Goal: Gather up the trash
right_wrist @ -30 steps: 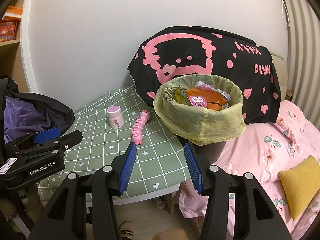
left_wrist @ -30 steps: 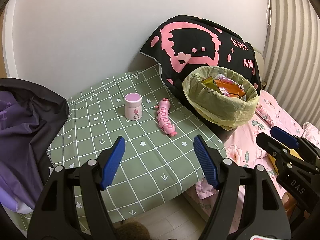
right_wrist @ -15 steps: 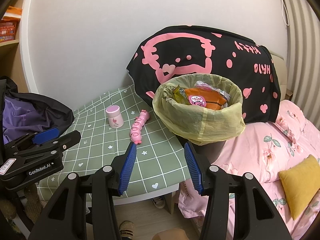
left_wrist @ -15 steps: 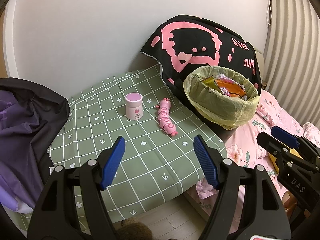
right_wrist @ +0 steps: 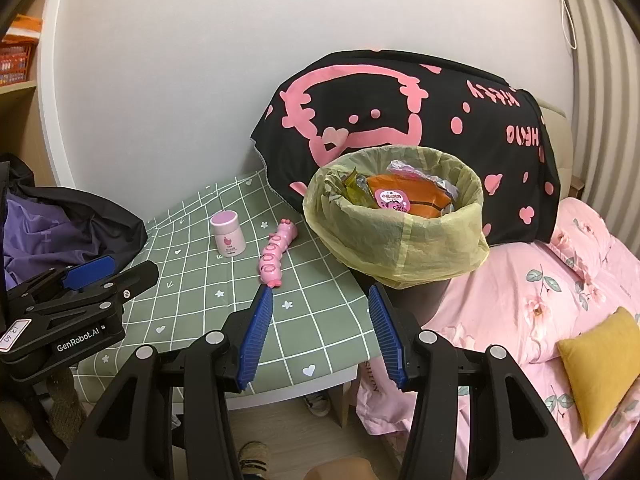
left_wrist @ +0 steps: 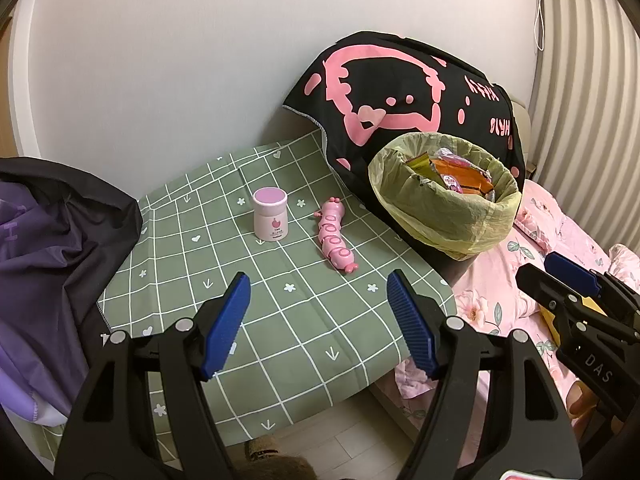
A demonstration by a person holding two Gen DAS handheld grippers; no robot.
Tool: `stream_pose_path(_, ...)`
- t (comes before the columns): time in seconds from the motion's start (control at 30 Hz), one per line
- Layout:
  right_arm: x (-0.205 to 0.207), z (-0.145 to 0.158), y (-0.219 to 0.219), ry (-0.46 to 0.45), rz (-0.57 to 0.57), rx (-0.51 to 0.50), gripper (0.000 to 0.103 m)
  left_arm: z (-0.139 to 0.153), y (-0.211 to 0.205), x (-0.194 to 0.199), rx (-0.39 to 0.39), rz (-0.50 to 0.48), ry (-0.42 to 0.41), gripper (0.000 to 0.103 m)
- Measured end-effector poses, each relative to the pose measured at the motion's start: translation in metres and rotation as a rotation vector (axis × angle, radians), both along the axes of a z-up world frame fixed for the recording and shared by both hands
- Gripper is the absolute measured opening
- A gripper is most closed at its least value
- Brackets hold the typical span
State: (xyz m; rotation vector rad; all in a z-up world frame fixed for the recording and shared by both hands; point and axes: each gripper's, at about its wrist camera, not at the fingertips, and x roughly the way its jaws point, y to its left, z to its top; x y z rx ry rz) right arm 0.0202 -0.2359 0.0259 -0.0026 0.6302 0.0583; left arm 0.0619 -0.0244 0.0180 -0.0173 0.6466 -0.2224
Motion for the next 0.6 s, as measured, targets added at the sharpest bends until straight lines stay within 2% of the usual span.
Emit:
stream_pose_path(0.3,0.0016,-0.0004,0.0002,0.0,0.003,-0.001,0.047,0.0014,0.0,0.0008,0.003,0.003,0.001,0.067)
stream_pose_path(0.5,-0.002,-0.0002,-0.0023,-0.002,-0.021,-0.005,0.047,-0.0059,-0.0037,0.0058,-0.012,-0.012,0.066,0.066)
stream_pose_path(0.6,-0.0026,0.0007,-0.0004,-0.008,-0.028,-0.011,0.047,-0.0068,-0.005,0.005,-0.008,-0.016,0.069,0.066)
